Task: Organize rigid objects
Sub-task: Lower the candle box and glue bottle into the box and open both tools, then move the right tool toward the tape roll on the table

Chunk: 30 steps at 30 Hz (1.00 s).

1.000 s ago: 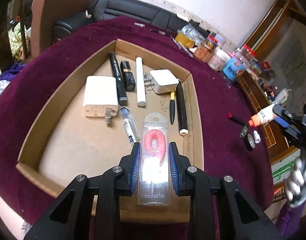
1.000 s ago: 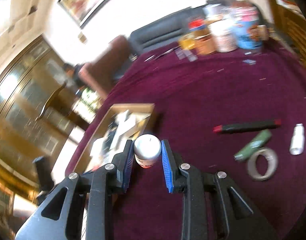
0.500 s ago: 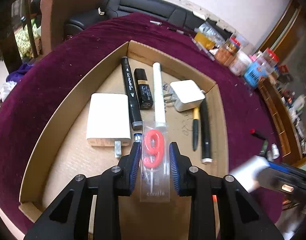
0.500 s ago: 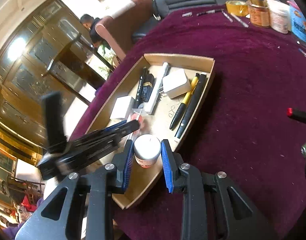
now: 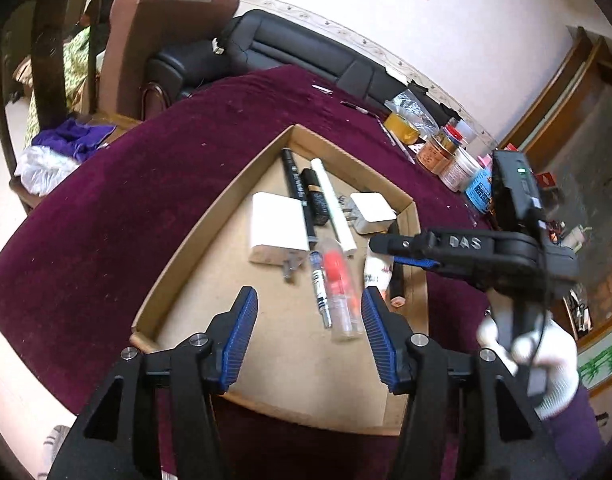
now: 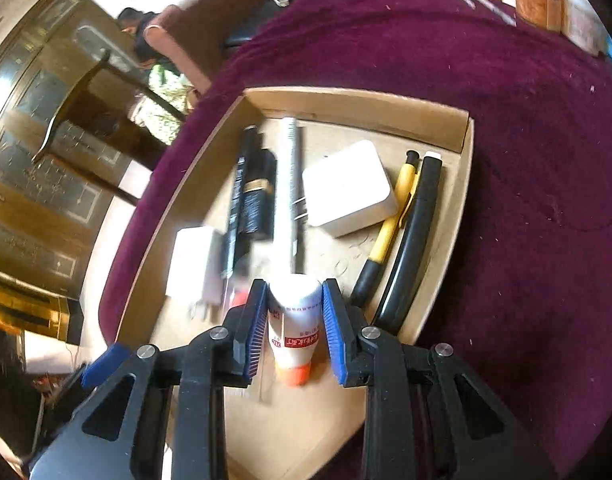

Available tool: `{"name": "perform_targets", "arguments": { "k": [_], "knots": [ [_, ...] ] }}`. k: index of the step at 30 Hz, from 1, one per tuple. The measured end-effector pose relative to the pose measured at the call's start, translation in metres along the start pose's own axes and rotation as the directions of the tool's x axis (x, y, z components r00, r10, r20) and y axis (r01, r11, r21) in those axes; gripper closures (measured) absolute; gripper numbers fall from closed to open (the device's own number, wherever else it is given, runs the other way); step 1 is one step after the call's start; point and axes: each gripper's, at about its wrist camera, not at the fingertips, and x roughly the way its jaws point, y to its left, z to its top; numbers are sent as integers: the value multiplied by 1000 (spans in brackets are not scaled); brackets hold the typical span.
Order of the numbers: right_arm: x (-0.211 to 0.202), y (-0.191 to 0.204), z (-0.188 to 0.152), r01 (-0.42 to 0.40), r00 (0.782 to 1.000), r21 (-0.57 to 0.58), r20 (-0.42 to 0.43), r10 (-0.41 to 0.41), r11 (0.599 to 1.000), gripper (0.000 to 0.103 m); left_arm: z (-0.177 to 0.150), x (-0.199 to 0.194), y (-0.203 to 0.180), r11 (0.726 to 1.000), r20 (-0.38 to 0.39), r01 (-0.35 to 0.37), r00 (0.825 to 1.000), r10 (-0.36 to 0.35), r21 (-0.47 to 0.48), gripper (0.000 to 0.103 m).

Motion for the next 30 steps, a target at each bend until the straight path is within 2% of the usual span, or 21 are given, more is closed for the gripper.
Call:
{"name": "perform_targets", "arguments": {
  "k": [2, 7, 11, 14, 17, 19, 20, 22, 23, 24, 25, 26, 27, 28, 30],
  "knots": [
    [10, -8, 6, -3, 1000, 30, -23, 3, 1000, 77, 0, 1, 4, 1000, -2, 4, 1000, -4, -12, 55],
    [6, -11, 22, -27, 1000, 48, 14, 27, 998, 76, -2, 2, 10, 1000, -7, 9, 1000, -9, -13, 51],
    [1, -13, 29, 28, 998, 31, 61, -30, 999, 76, -2, 2, 10, 1000, -9, 6, 1000, -6, -9, 50],
    [-21, -14, 24, 5, 993, 26, 114, -8, 1000, 76, -3, -1, 8, 1000, -4, -3, 1000, 3, 1, 49],
    [-63, -13, 17, 43, 974, -4, 223, -41, 999, 76, -3, -2, 3, 1000, 8, -19, 1000, 19, 14, 46],
    [-101, -10, 6, 93, 940, -31, 332, -78, 995, 76, -4, -3, 0, 1000, 9, -15, 1000, 15, 22, 46],
    [-123, -9, -3, 136, 909, -38, 403, -109, 990, 75, -5, -2, -3, 1000, 6, -11, 1000, 11, 26, 46],
    [-166, -8, -27, 273, 793, -14, 569, -216, 962, 50, -7, -2, -10, 999, 1, -2, 1000, 2, 41, 46],
    [-176, -10, -36, 315, 747, 4, 616, -251, 949, 20, -8, -3, -15, 998, 2, -2, 1000, 2, 55, 46],
    [-191, -16, -50, 374, 666, 41, 683, -299, 926, 5, -9, -4, -21, 998, 6, -4, 1000, 3, 69, 46],
    [-200, -24, -63, 416, 597, 81, 727, -339, 906, 2, -10, -5, -27, 996, 11, -4, 1000, 3, 86, 46],
    [-206, -35, -70, 449, 563, 118, 732, -383, 886, 2, -11, -6, -35, 995, 14, -2, 1000, 0, 103, 46],
    [-208, -50, -72, 473, 562, 156, 704, -433, 867, 2, -12, -6, -42, 993, 12, -2, 1000, 0, 120, 45],
    [-209, -66, -73, 471, 579, 186, 673, -461, 862, 2, -13, -5, -50, 990, 4, -5, 1000, 4, 138, 44],
    [-215, -113, -84, 411, 629, 276, 603, -490, 869, 2, -17, -3, -68, 985, -18, 3, 1000, 0, 175, 41]
  ]
}}
